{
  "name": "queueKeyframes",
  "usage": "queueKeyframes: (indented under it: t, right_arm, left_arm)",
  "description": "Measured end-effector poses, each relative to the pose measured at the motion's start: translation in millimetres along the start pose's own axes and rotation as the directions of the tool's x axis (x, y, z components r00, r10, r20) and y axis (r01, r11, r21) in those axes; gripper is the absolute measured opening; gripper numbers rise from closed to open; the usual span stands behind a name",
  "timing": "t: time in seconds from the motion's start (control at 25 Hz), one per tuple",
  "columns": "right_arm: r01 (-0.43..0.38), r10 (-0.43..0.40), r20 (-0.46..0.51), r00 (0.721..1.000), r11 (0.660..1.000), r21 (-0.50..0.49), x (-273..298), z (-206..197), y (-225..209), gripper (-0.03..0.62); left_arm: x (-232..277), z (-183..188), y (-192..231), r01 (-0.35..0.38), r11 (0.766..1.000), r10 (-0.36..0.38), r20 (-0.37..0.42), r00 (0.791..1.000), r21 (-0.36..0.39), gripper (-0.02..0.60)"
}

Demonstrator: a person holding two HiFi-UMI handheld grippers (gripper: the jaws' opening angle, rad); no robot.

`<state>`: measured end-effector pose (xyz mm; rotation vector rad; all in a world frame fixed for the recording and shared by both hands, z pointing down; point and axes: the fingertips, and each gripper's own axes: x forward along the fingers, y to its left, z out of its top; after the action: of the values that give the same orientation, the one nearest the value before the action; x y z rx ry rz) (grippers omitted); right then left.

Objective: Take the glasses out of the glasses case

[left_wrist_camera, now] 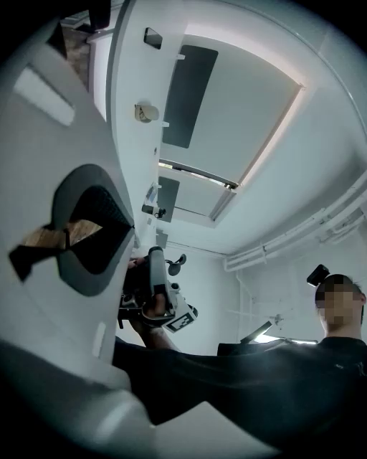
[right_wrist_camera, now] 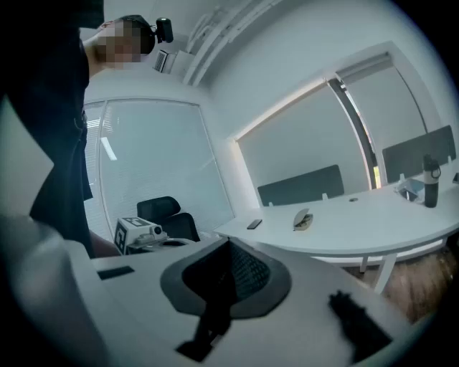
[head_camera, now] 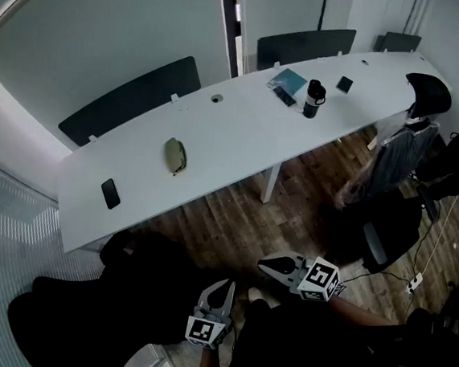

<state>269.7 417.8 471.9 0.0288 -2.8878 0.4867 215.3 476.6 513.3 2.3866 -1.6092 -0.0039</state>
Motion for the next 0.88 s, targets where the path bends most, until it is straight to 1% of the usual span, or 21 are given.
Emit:
queueKeyframes:
  t: [0.12, 0.24, 0.4, 0.52, 0.6, 0.76, 0.88]
  right_arm:
    - [0.055, -0.055, 0.002, 0.998, 0.998, -0.008, -3, 0, -6, 0.008]
    - [0.077, -0.077, 0.018, 0.997, 0.997, 0.004, -3, 2, -18, 0.008]
    - [0.071, -0.072, 0.031, 0.997, 0.997, 0.037, 5, 2, -37, 0.008]
    - [0.041, -0.043, 0.039, 0.998, 0.998, 0.044, 16, 2, -62, 0.008]
    - [0.020, -0.021, 0.030, 0.999, 0.998, 0.053, 18, 4, -79, 0.008]
    - [-0.015, 0.014, 0.029, 0.999, 1.000, 0.022, 27, 21, -116, 0.008]
    - [-0.028, 0.027, 0.029, 0.999, 1.000, 0.012, 30, 28, -146, 0.008]
  left_arm:
    - [14, 1, 8, 0.055, 0.998, -0.055, -0.018, 0.998, 0.012, 0.009]
    - [27, 7, 13, 0.066, 0.997, -0.066, -0.017, 0.998, 0.034, 0.009]
    - [41, 9, 25, 0.013, 0.999, -0.012, -0.015, 1.000, 0.039, 0.009]
    - [57, 12, 37, -0.034, 0.999, 0.034, -0.023, 0.999, 0.004, 0.009]
    - [70, 16, 40, -0.042, 0.999, 0.042, -0.022, 0.999, 0.001, 0.009]
    - [99, 20, 59, -0.078, 0.997, 0.079, -0.046, 0.996, 0.025, 0.008]
    - [122, 23, 76, -0.099, 0.995, 0.100, -0.042, 0.994, 0.029, 0.009]
